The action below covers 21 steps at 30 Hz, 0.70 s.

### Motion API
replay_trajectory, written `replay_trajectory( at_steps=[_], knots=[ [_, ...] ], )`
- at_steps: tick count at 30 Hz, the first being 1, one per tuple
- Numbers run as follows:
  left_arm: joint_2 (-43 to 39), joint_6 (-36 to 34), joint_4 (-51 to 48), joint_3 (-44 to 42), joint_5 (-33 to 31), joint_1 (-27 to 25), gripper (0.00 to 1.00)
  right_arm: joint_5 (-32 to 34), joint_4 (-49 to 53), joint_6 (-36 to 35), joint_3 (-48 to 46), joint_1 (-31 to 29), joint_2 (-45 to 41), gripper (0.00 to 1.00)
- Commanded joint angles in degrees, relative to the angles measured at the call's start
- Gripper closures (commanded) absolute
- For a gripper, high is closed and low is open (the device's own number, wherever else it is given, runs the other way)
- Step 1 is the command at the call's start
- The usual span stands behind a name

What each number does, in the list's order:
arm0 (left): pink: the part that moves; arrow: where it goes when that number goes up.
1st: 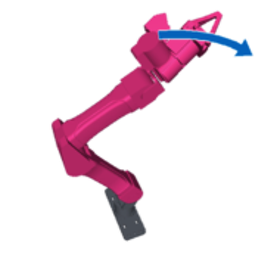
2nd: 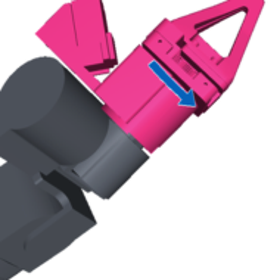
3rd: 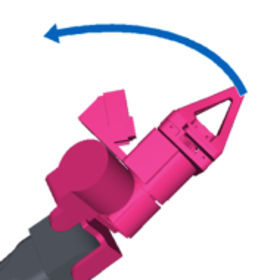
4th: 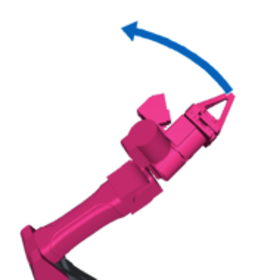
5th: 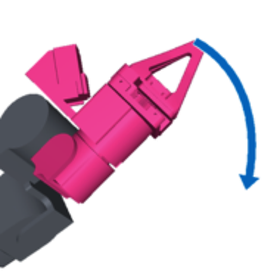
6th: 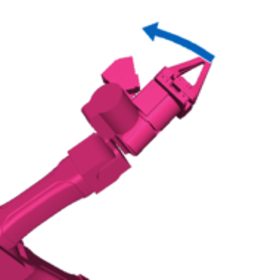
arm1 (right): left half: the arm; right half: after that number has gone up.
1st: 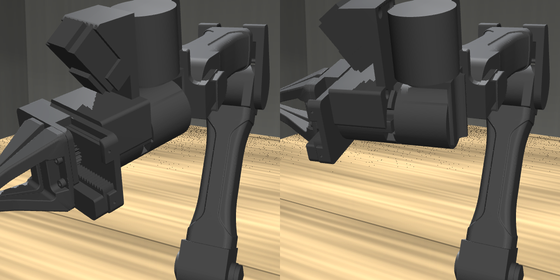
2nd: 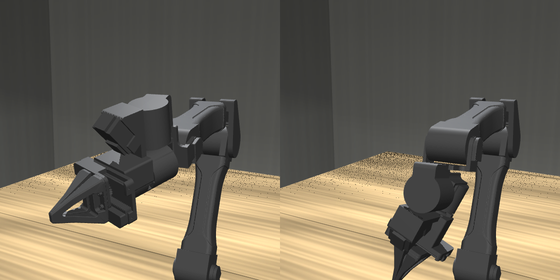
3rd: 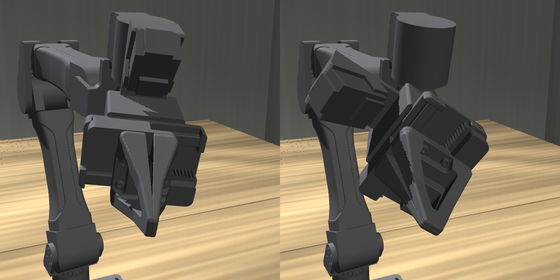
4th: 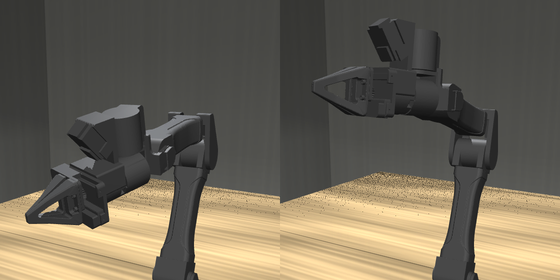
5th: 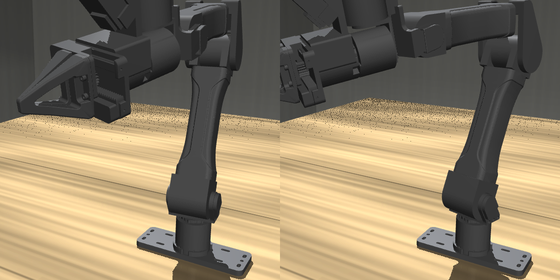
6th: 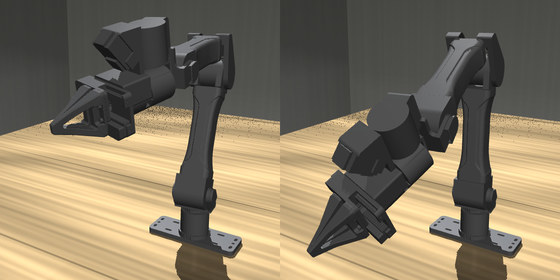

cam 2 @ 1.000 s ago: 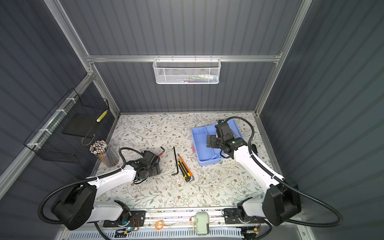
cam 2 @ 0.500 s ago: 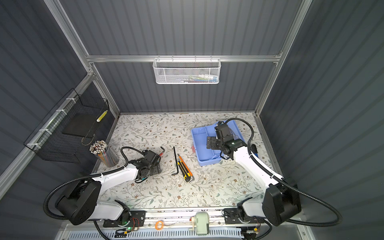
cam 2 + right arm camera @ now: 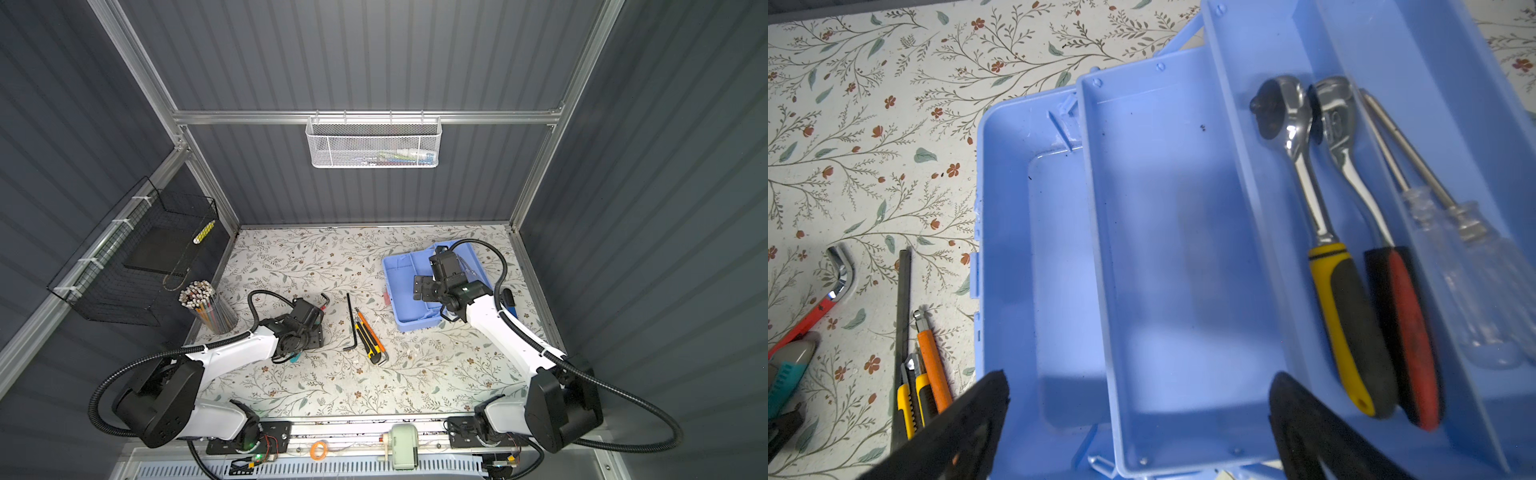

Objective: Pack the tool kit
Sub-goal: 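Grasp the teal box cutter with the left gripper while the right hovers over the tray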

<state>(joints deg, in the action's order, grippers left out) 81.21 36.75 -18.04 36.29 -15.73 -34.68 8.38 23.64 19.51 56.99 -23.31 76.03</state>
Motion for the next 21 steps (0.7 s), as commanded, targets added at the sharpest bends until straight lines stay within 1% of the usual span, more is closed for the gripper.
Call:
replay_trajectory(
  at_steps=[1,5,10,16,21],
  knots=[
    [1.73,-0.54,-0.31,-0.01,7.27,-1.6,0.28,0.88,-0.3,0.37,-0.62,0.04,-1.35,0.01],
    [0.28,-0.21,-2.07,0.27,7.21,-1.79,0.28,0.96,-0.35,0.27,-0.9,0.11,-1.69,0.01],
    [-2.6,1.52,-4.83,-0.08,4.55,-1.8,0.27,0.54,-0.57,0.62,-1.0,0.2,-1.47,0.01],
    [0.65,3.45,-5.67,0.09,4.28,-1.75,0.3,0.21,-0.69,0.57,-0.83,0.2,-1.33,0.01],
    [2.48,3.44,-4.57,-0.74,5.02,-1.71,0.42,0.45,-0.57,0.53,-0.76,0.21,-1.41,0.01]
  ],
)
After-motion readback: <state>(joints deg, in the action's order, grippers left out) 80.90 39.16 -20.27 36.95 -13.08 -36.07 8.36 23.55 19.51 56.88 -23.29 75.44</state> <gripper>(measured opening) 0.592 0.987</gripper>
